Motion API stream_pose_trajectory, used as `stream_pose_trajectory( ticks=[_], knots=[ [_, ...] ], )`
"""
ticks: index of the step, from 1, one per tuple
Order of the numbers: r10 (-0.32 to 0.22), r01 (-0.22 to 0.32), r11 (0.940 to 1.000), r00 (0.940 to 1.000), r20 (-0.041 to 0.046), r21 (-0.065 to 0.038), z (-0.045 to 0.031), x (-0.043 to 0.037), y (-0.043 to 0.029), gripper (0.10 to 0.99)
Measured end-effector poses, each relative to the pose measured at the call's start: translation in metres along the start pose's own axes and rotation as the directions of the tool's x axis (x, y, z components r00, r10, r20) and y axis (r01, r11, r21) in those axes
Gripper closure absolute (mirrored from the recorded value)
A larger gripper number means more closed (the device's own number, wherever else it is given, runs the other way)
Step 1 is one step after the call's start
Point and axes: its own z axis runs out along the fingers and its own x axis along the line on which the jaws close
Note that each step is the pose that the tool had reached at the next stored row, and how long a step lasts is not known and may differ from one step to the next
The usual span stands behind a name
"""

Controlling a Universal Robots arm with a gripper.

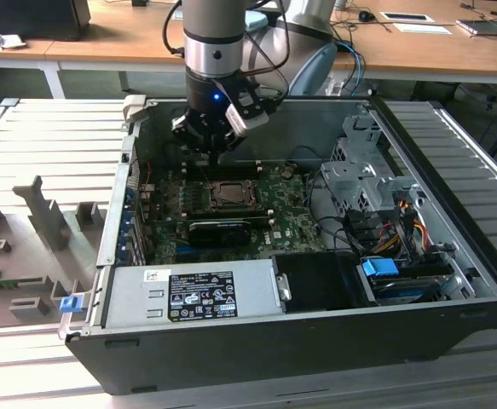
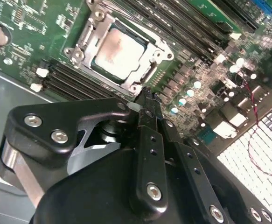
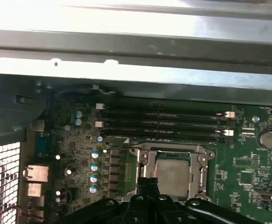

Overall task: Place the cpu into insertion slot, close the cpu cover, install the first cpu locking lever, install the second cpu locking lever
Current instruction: 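Install the first cpu locking lever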

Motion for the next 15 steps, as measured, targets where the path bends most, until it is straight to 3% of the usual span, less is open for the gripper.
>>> stream_pose_trajectory(
  ticks=[6, 8, 13, 15],
  knots=[
    [0.000, 0.000, 1.0000, 1.0000, 0.0003, 0.000, 0.0001, 0.0198, 0.0014, 0.980],
    [0.000, 0.000, 1.0000, 1.0000, 0.0003, 0.000, 0.0002, 0.0314, 0.0021, 0.980],
    [0.000, 0.000, 1.0000, 1.0000, 0.0004, 0.000, 0.0006, 0.0378, 0.0035, 0.980],
    [0.000, 0.000, 1.0000, 1.0000, 0.0004, 0.000, 0.0024, 0.0396, 0.0119, 0.980]
  ],
)
